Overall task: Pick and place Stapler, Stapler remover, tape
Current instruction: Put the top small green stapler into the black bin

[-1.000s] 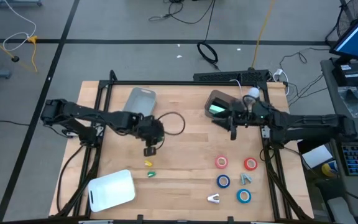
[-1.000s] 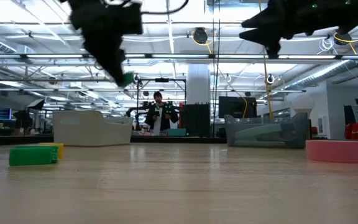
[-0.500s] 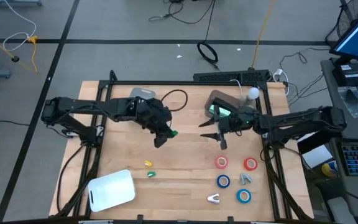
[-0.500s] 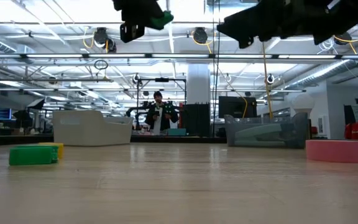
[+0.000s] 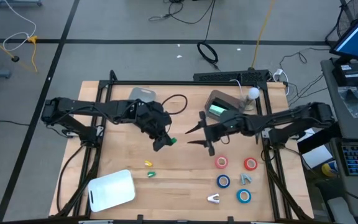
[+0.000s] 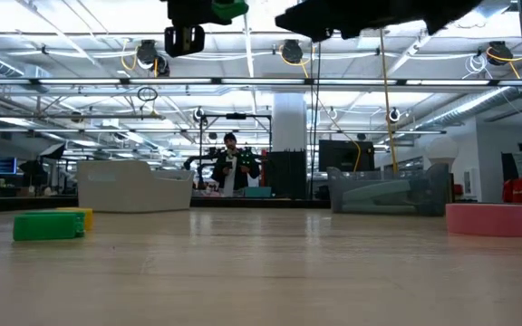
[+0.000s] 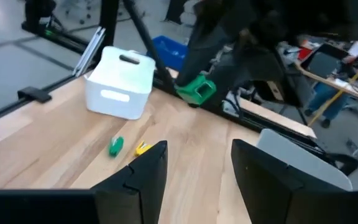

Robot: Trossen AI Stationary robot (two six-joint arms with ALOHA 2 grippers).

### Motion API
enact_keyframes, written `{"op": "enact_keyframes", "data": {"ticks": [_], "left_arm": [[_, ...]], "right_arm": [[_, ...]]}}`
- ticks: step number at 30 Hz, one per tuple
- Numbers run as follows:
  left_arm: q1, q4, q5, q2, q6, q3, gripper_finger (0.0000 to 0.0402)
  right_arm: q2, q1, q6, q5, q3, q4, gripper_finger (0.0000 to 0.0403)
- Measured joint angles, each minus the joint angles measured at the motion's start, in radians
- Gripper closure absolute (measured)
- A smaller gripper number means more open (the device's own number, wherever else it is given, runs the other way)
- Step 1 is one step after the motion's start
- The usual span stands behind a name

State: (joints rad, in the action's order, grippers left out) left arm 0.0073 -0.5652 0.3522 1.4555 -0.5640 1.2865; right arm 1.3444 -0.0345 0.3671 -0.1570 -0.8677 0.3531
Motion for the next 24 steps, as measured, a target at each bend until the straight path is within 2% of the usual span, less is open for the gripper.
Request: {"op": "enact_keyframes", "data": {"ticks": [7, 14, 20, 24], "left_arm": [[-0.014, -0.016, 0.008, 0.000, -0.003, 0.000, 0.0325], [-0.021, -0.025, 0.011, 0.000, 0.002, 0.000, 0.0325], [-0.021, -0.038, 0.014, 0.000, 0.002, 0.000, 0.0325], [-0.020, -0.037, 0.014, -0.001, 0.001, 0.000, 0.0325]], "right_arm": [[0.092, -0.016, 0.064, 0.000, -0.128, -0.039, 0.0229], [0.165, -0.038, 0.139, -0.002, -0.242, -0.167, 0.0229], [0.192, -0.059, 0.202, 0.006, -0.277, -0.181, 0.0229], [0.192, -0.060, 0.241, 0.075, -0.285, -0.174, 0.0229]]}}
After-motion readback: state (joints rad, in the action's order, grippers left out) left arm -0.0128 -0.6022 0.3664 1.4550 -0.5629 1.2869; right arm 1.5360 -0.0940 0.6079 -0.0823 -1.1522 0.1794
